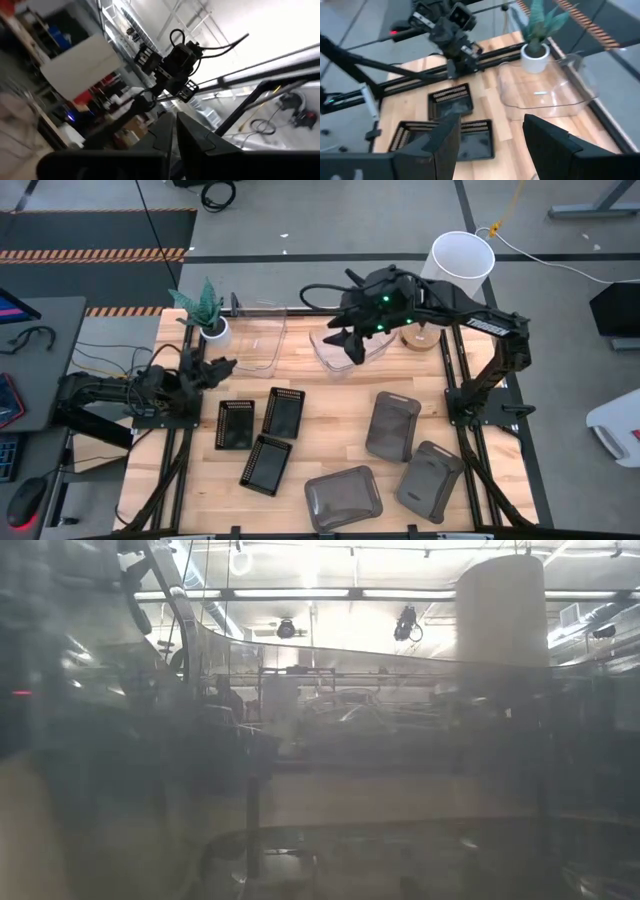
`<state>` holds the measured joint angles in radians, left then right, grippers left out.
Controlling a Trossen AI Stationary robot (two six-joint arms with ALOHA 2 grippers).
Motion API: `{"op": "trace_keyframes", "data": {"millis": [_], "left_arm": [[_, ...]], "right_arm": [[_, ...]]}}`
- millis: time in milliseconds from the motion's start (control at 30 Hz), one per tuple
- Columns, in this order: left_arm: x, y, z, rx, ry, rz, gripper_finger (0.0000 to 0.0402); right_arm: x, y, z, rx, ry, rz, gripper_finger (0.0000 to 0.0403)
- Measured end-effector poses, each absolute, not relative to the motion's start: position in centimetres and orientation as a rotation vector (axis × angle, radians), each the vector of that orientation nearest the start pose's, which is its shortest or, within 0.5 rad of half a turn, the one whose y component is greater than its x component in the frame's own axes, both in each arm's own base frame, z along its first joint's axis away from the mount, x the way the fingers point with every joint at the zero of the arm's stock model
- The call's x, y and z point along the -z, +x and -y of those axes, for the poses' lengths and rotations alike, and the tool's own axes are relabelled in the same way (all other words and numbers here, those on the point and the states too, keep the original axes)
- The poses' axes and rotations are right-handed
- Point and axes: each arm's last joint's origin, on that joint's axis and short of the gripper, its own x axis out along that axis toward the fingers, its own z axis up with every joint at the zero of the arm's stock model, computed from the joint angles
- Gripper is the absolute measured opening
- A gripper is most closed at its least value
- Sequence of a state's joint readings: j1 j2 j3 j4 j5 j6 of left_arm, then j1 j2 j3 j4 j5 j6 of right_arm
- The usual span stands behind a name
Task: Stack baskets by color
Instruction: Stack the left transparent bin on the top of the transparent bin
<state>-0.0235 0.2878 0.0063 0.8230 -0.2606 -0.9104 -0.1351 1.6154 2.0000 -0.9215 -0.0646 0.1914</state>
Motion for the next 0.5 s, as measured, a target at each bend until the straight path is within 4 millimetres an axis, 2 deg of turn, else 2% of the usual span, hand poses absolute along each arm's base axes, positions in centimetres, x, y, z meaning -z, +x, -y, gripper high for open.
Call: {"op": "trace_keyframes", "data": {"millis": [433, 500], "left_arm": [[-21.6, 10.2, -0.5, 0.070, -1.107, 0.596, 0.0027], [-21.7, 10.5, -0.4, 0.060, -1.097, 0.532, 0.0020]], "right_arm": [[-44.9, 33.2, 3.8, 0.185, 0.315, -0.541, 0.0219], [-44.5, 33.5, 3.7, 0.182, 0.328, -0.538, 0.0219]]}}
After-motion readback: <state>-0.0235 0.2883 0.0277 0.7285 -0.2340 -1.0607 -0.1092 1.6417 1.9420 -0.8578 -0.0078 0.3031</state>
